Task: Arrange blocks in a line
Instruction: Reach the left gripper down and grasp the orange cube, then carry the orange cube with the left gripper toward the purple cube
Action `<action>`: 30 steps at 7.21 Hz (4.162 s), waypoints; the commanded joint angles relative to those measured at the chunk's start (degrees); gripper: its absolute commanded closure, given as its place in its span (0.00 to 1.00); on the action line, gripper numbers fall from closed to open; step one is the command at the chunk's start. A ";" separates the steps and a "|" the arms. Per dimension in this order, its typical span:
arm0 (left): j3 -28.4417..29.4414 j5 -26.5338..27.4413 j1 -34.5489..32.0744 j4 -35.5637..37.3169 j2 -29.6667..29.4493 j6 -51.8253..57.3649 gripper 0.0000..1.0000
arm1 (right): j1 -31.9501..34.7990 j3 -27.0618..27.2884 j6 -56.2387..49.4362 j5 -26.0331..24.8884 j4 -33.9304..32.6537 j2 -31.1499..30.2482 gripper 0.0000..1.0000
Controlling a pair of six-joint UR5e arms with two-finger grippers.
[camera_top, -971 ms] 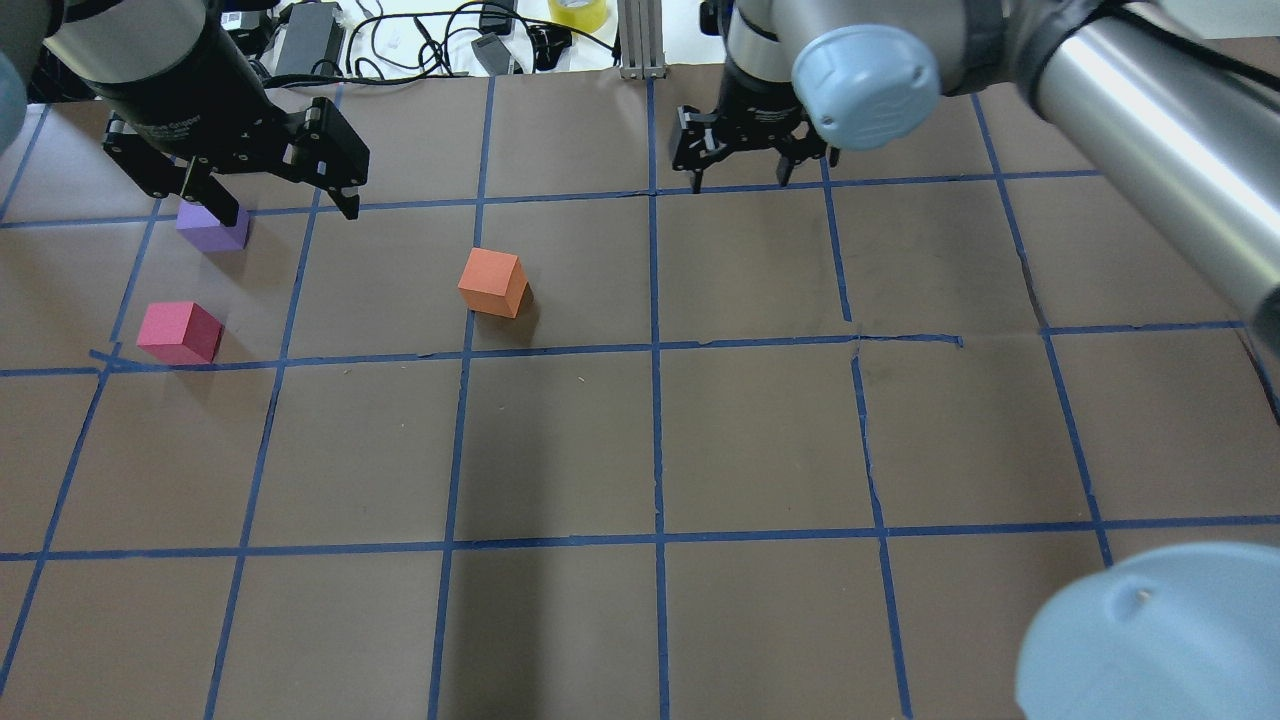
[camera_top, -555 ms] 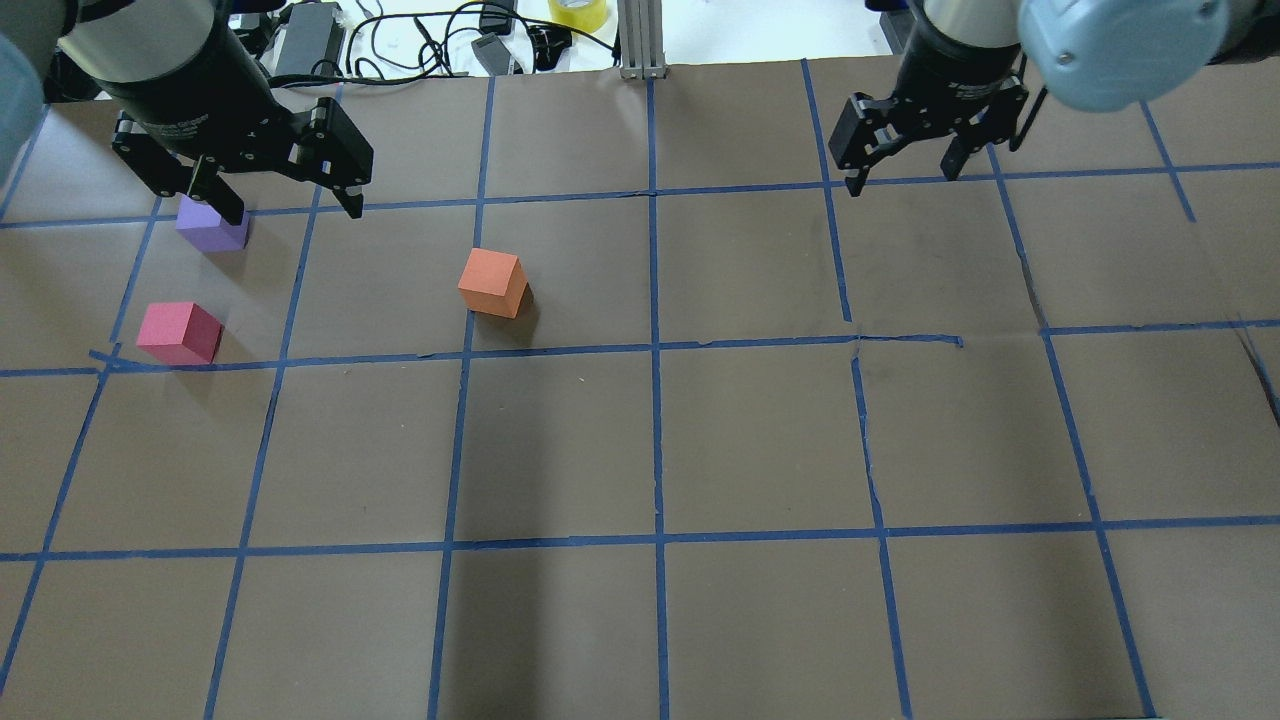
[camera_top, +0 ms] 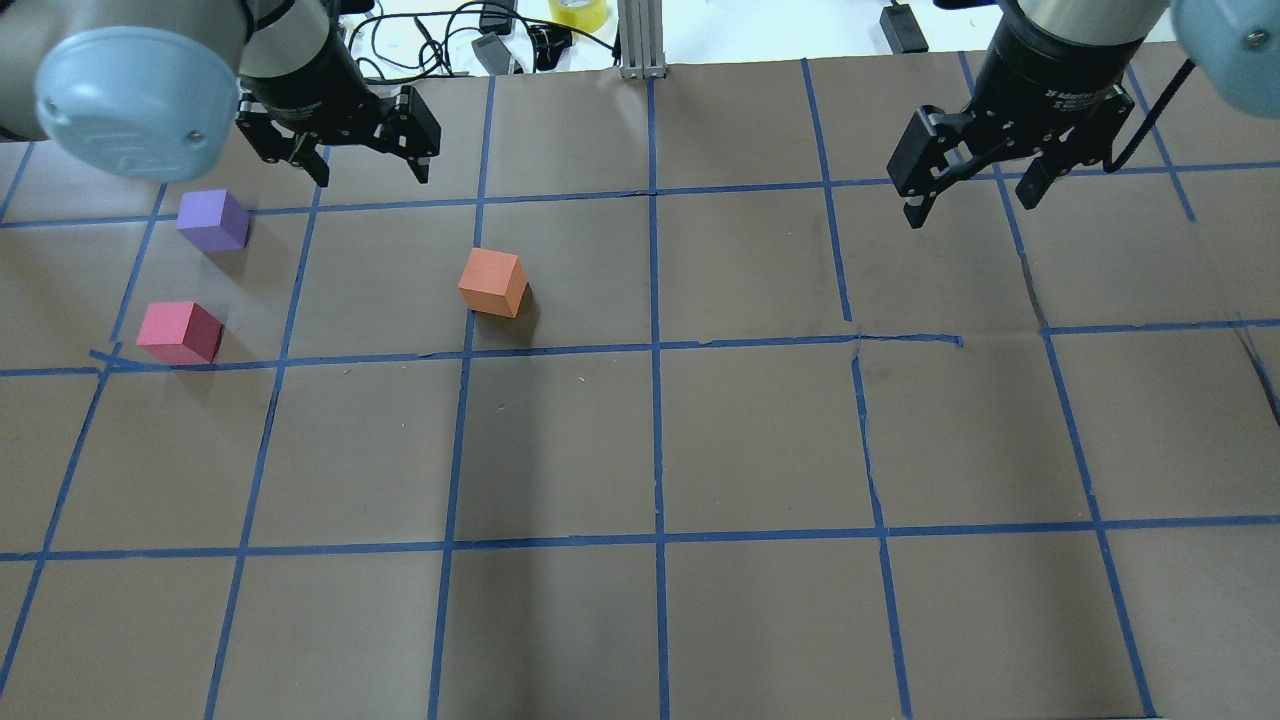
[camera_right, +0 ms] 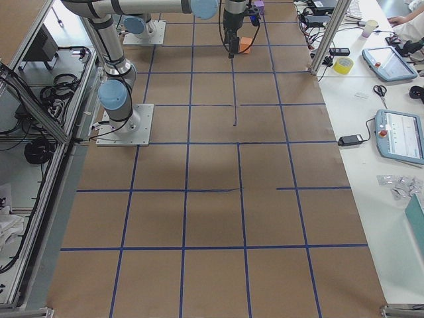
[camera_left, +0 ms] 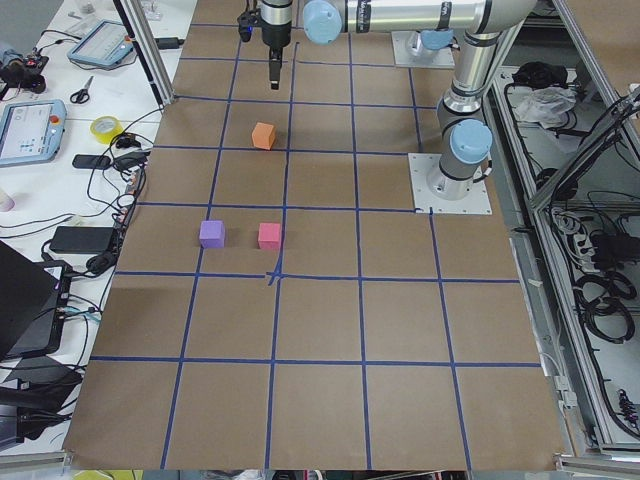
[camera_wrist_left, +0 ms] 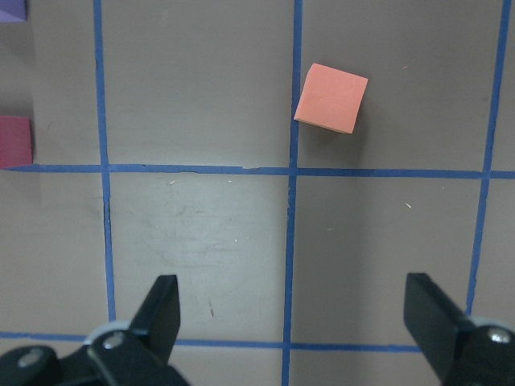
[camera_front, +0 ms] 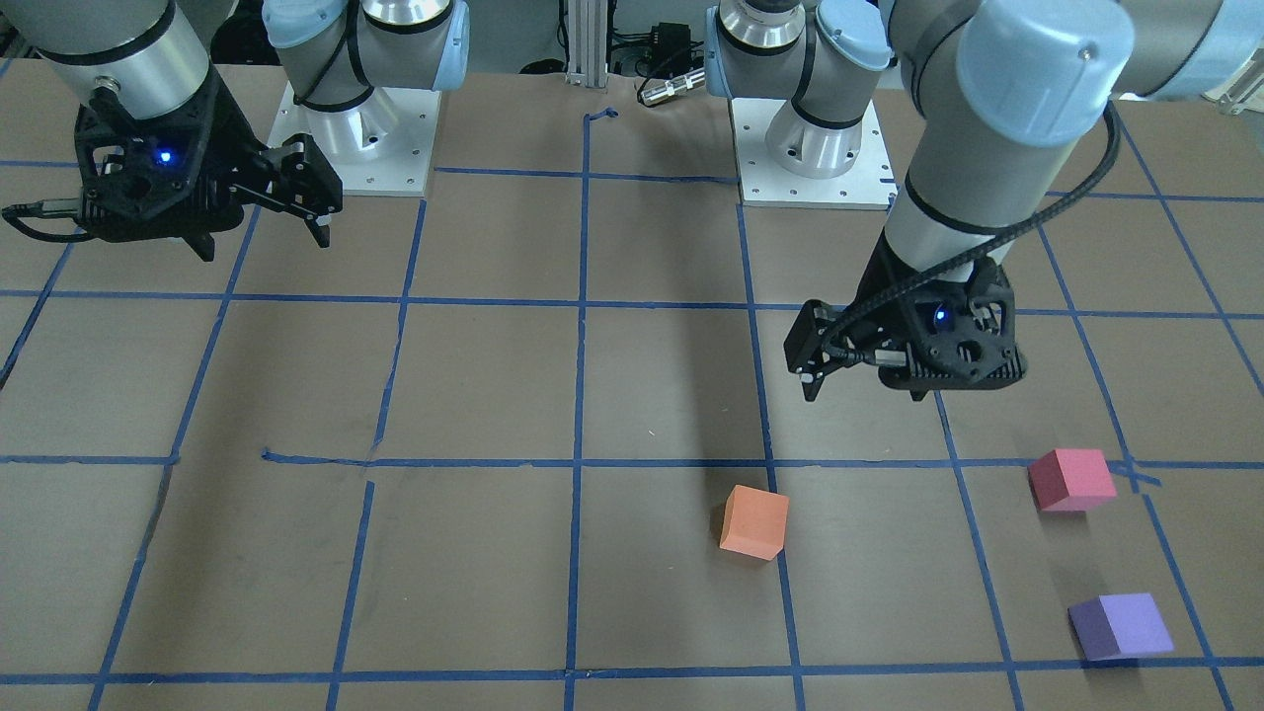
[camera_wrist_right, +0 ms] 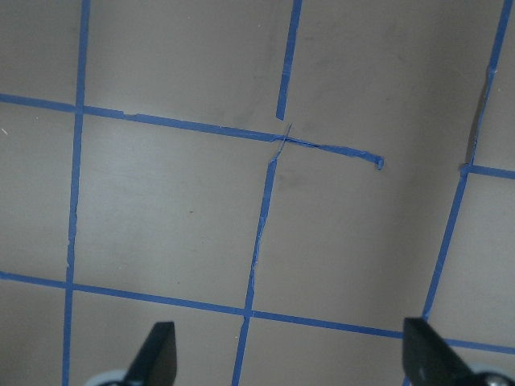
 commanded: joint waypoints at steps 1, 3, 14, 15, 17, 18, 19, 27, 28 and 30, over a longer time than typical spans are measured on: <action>2.70 -0.09 -1.91 7.76 -8.02 0.29 0.00 | 0.02 0.10 0.08 0.09 -0.10 -0.59 0.00; 7.18 0.08 -2.97 8.49 -13.30 0.46 0.00 | 0.02 -0.07 -0.62 0.01 -0.27 -0.42 0.00; -2.04 3.34 -4.47 10.78 -20.97 15.84 0.00 | 0.02 0.37 -0.71 -0.87 -3.09 -0.16 0.00; -2.04 3.34 -4.47 10.86 -21.06 15.84 0.00 | 0.02 0.45 -0.71 -0.87 -3.17 -0.07 0.00; -1.95 3.34 -4.47 10.95 -22.02 15.84 0.03 | -0.07 0.46 -0.79 -0.78 -3.35 -0.07 0.00; -1.95 3.34 -4.47 11.74 -22.20 15.84 0.12 | -0.07 0.46 -0.71 -0.87 -3.35 -0.07 0.00; -2.04 3.34 -4.47 11.83 -22.20 15.84 0.13 | -0.07 0.37 -0.62 -0.52 -3.44 -0.07 0.00; -0.46 3.95 -3.77 16.98 -19.57 12.96 0.71 | -0.07 0.46 -0.79 -0.78 -3.35 0.02 0.00; -0.63 4.65 -3.07 19.37 -18.61 10.33 0.71 | -0.07 0.46 -0.79 -0.70 -3.26 0.02 0.00; -1.68 5.09 3.67 18.69 -15.71 8.90 0.71 | -0.07 0.46 -0.71 -0.61 -3.26 0.02 0.00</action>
